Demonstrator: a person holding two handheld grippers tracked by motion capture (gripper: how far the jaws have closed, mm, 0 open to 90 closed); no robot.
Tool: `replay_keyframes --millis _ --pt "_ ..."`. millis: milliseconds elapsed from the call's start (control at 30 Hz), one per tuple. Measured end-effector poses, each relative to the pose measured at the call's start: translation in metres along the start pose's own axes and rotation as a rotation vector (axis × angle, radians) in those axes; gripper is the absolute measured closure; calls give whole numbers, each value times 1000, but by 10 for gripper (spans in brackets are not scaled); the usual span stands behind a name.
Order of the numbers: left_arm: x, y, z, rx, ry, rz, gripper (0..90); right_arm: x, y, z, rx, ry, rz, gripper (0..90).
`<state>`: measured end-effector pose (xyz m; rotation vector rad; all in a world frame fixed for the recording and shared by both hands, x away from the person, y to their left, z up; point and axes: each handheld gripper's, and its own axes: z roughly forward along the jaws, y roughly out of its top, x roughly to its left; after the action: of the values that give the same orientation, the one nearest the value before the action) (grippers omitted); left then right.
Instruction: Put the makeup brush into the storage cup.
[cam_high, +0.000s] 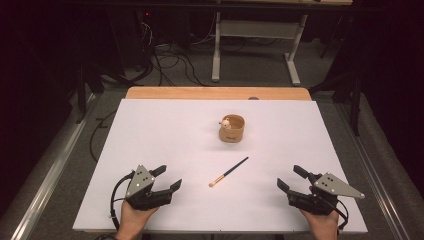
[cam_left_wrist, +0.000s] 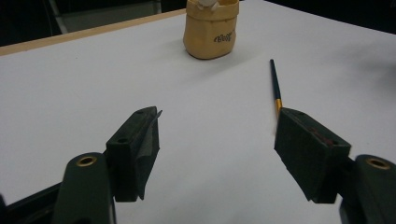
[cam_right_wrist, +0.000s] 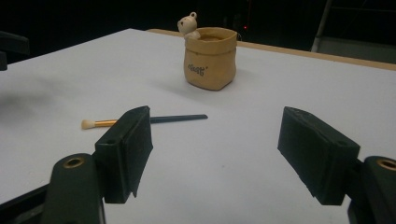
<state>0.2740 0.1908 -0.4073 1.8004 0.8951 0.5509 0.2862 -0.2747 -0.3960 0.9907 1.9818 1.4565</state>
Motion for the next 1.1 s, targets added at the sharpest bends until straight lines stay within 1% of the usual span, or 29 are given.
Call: replay_keyframes --millis 100,267,367,400,500,633,667,900,933,967,1100 --pt "0 0 0 0 0 0 313 1 2 0 -11 5 4 275" --pt "0 0 0 -3 -1 -5 312 4 8 0 -26 17 -12 276" --pt "0 0 0 -2 -1 -5 311 6 10 1 -26 22 -18 276" --pt "-1 0 0 -2 -1 -3 312 7 12 2 -26 26 -27 275" --pt "-1 0 0 -3 -1 -2 312 9 14 4 -22 31 -28 275" --pt "-1 -1 0 -4 -2 -4 312 14 22 11 -31 39 -51 276" --pt "-1 0 -1 -3 -4 -5 311 15 24 13 -30 41 -43 278" --pt "-1 0 0 -4 -7 -8 310 21 36 25 -34 62 -60 288" --pt "-1 0 0 -6 -8 -8 310 23 40 29 -34 65 -68 288" --pt "-1 0 0 -5 -9 -8 310 24 41 31 -35 72 -65 291" --pt "-1 0 0 -7 -10 -7 310 25 47 39 -40 73 -71 298"
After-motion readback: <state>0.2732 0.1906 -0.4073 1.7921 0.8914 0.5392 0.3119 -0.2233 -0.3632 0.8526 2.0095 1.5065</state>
